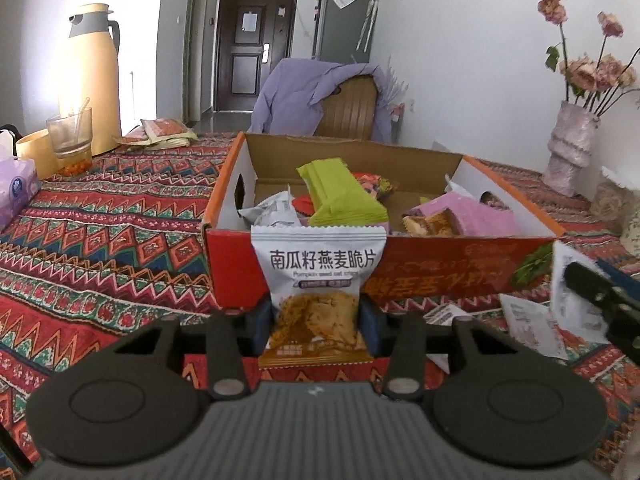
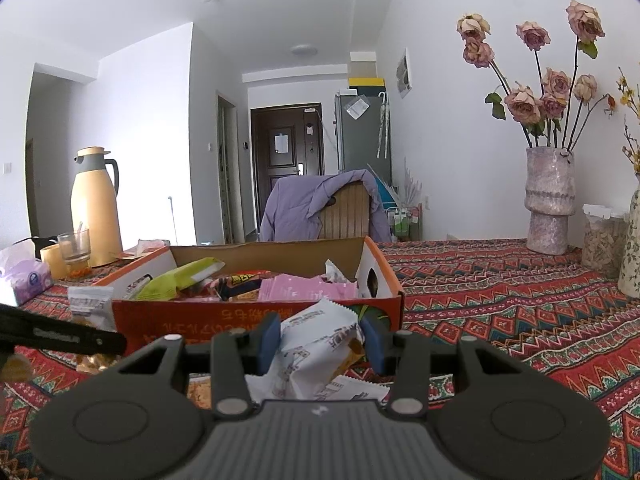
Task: Organize snacks
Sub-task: 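Carry the white wrapper and oat packet into the box and open both tools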
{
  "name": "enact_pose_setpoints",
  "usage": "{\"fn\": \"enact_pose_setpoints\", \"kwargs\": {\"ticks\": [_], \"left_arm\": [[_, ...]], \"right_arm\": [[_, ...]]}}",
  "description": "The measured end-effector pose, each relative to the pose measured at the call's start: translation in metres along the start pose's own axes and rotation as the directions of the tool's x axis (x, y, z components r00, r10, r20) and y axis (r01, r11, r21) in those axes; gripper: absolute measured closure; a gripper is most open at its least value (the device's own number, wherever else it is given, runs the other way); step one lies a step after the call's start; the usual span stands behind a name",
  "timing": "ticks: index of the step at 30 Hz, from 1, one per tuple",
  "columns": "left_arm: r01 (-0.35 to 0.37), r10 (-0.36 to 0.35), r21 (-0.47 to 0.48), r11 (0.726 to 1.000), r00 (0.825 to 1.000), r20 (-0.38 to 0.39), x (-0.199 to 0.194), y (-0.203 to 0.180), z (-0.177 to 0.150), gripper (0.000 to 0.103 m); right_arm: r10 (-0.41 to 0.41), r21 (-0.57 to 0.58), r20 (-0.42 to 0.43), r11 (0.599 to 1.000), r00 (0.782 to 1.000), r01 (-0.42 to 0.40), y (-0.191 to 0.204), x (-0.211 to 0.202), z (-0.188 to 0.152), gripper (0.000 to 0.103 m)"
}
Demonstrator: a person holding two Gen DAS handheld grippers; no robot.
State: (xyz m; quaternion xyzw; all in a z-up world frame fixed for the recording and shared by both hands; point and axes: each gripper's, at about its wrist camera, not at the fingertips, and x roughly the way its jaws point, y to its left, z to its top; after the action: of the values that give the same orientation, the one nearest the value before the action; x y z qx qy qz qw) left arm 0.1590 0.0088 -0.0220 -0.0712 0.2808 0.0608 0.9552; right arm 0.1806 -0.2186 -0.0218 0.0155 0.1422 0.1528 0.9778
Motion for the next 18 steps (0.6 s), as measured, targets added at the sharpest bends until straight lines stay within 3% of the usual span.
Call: {"fn": "enact_pose_setpoints", "kwargs": {"ticks": [8,18], "left_arm": [[0.049,-0.050,0.028,0.998,0.996,0.072,-0.028,-0.005,0.015,0.059],[0.055,-0.060,0.046,0.997,0.992,0.114,-0.028,-0.018,0.047,0.059]], "right_arm": [[0.018,0.006,0.016,1.000,1.000,-0.019,0.001,-0.006,0.009,0.059],[0.035,-0.018,0.054,0.999,0.998,-0.034,0.009,0.002,0.054,0.059]]}}
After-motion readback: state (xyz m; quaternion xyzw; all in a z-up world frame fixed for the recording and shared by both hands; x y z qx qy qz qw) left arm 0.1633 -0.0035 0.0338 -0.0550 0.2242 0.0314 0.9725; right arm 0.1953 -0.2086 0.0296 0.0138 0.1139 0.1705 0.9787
